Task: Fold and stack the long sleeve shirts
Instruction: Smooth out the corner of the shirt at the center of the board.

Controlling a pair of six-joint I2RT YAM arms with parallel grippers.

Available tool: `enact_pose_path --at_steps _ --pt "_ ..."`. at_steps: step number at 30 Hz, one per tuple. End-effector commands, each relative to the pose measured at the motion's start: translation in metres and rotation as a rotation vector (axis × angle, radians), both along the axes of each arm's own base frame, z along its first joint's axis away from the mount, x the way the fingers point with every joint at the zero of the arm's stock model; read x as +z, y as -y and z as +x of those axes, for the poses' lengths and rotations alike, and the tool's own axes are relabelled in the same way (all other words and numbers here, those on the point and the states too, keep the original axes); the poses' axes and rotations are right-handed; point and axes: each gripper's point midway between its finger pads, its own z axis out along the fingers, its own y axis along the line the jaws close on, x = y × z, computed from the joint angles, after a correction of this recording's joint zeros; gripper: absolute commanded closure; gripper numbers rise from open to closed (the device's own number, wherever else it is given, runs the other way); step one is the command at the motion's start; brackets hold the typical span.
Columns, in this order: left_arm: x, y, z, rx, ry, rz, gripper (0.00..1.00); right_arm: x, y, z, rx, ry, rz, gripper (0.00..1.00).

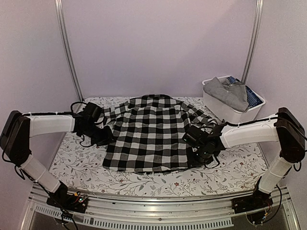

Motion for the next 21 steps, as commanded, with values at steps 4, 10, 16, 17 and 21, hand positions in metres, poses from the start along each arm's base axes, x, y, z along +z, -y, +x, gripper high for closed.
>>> enact_pose_path --at_steps 4,10,16,17,21 --pt "-0.003 -0.038 -0.021 0.065 -0.007 0.062 0.6 -0.008 0.007 -0.013 -0.042 -0.025 -0.001 0.59" --pt "-0.024 -0.042 -0.052 0.049 -0.089 0.015 0.54 0.003 0.011 -0.008 -0.061 0.007 -0.016 0.81" --pt "-0.033 -0.031 -0.071 0.037 -0.149 -0.073 0.53 0.01 0.015 -0.007 -0.074 0.019 -0.014 0.95" --pt "-0.035 -0.031 -0.074 0.044 -0.158 -0.08 0.54 0.012 0.016 -0.007 -0.078 0.02 -0.008 0.91" --pt "-0.042 -0.023 -0.081 0.046 -0.179 -0.121 0.54 0.018 0.02 -0.005 -0.091 0.028 0.008 0.65"
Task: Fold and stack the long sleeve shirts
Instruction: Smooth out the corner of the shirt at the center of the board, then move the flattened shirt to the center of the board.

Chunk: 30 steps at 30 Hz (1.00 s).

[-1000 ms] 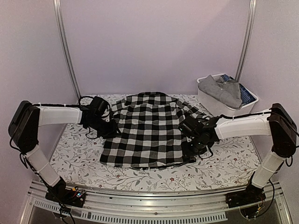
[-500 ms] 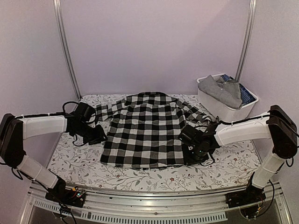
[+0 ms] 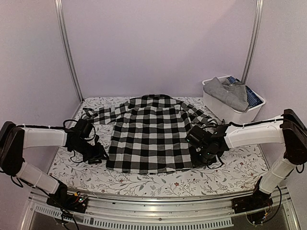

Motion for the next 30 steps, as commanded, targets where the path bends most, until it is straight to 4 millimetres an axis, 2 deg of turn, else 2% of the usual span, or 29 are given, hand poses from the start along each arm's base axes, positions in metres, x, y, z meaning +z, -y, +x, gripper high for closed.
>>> enact_pose_path --at_steps 1,5,8,10,13,15,19,21,25,30 --pt "-0.002 0.014 -0.006 0.001 -0.01 -0.081 0.55 0.014 0.008 0.005 -0.029 0.034 0.015 0.61" --pt "-0.009 0.023 -0.012 -0.022 -0.034 -0.074 0.58 0.01 0.017 0.011 -0.054 0.031 0.014 0.56" --pt "-0.013 0.027 -0.014 -0.024 -0.045 -0.073 0.64 0.006 0.015 0.014 -0.05 0.031 0.044 0.56" --pt "-0.015 0.03 -0.016 -0.027 -0.057 -0.081 0.7 -0.001 0.014 0.014 -0.05 0.018 0.065 0.56" --pt "-0.015 0.036 -0.018 -0.038 -0.073 -0.092 0.87 -0.01 0.019 0.017 -0.06 0.017 0.05 0.57" --pt "-0.014 0.036 -0.02 -0.048 -0.09 -0.086 1.0 -0.011 0.015 0.021 -0.053 0.018 0.067 0.64" --pt "-0.007 0.028 -0.025 -0.059 -0.135 -0.03 1.0 -0.009 0.009 0.02 -0.017 -0.005 0.075 0.93" --pt "-0.002 0.024 -0.032 -0.057 -0.169 -0.02 1.0 -0.007 0.01 0.015 0.002 -0.027 0.066 1.0" --pt "0.006 0.014 -0.056 -0.02 -0.271 -0.015 1.0 0.006 0.01 -0.009 0.057 -0.077 0.093 1.0" --pt "0.009 0.0 -0.082 0.058 -0.368 -0.015 1.0 0.008 -0.004 -0.055 0.129 -0.179 0.149 1.0"
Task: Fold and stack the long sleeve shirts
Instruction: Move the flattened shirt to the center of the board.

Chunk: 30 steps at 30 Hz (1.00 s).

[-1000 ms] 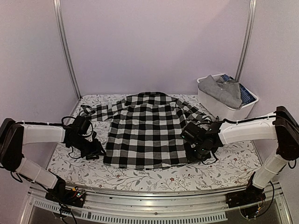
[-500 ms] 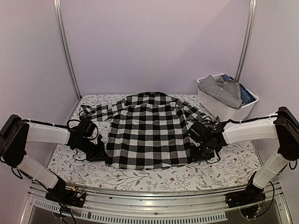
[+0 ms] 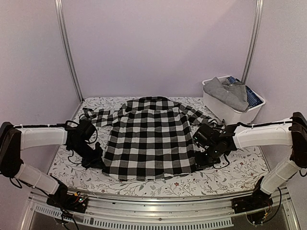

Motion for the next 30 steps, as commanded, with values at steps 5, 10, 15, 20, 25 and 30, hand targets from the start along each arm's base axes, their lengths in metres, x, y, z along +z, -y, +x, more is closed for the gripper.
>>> enact_pose_path --at_steps 5,10,15,20,25,30 --pt "0.002 -0.016 -0.054 0.102 -0.189 -0.022 1.0 -0.003 -0.026 -0.084 0.112 -0.191 0.122 1.0" --pt "0.002 -0.03 -0.057 0.129 -0.177 0.041 1.0 0.001 -0.045 -0.096 0.146 -0.207 0.153 1.0" --pt "0.009 -0.037 -0.045 0.125 -0.134 0.079 0.91 0.018 -0.038 -0.074 0.123 -0.123 0.098 0.85" --pt "0.031 -0.035 -0.024 0.099 -0.048 0.079 0.63 0.028 -0.028 -0.046 0.053 -0.056 0.116 0.59" --pt "0.075 -0.022 0.023 0.028 0.151 0.062 0.48 0.015 -0.036 -0.038 0.041 -0.051 0.121 0.56" --pt "0.093 0.029 0.07 -0.105 0.298 -0.009 0.44 -0.007 -0.034 -0.024 0.005 -0.023 0.069 0.56"
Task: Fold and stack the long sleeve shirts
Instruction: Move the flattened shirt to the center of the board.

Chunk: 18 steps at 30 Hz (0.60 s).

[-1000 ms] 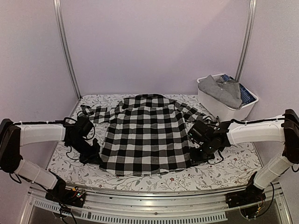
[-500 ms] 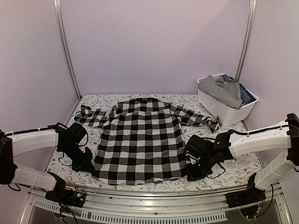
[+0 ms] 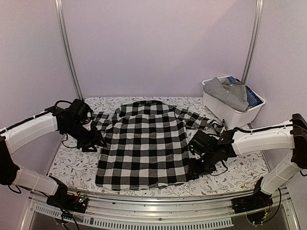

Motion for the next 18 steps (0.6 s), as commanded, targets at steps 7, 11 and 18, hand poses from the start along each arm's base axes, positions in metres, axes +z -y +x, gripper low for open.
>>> enact_pose_path --at_steps 7,11,18 --pt "-0.005 0.09 0.075 -0.194 0.202 -0.087 0.44 -0.036 0.013 0.01 -0.064 0.018 -0.108 0.81" --pt "-0.029 0.098 0.074 -0.206 0.166 -0.096 0.45 -0.038 0.009 -0.011 -0.044 -0.024 -0.105 1.0" --pt "-0.055 0.095 0.062 -0.233 0.115 -0.086 0.45 -0.031 -0.01 -0.043 -0.044 -0.092 -0.038 0.91"
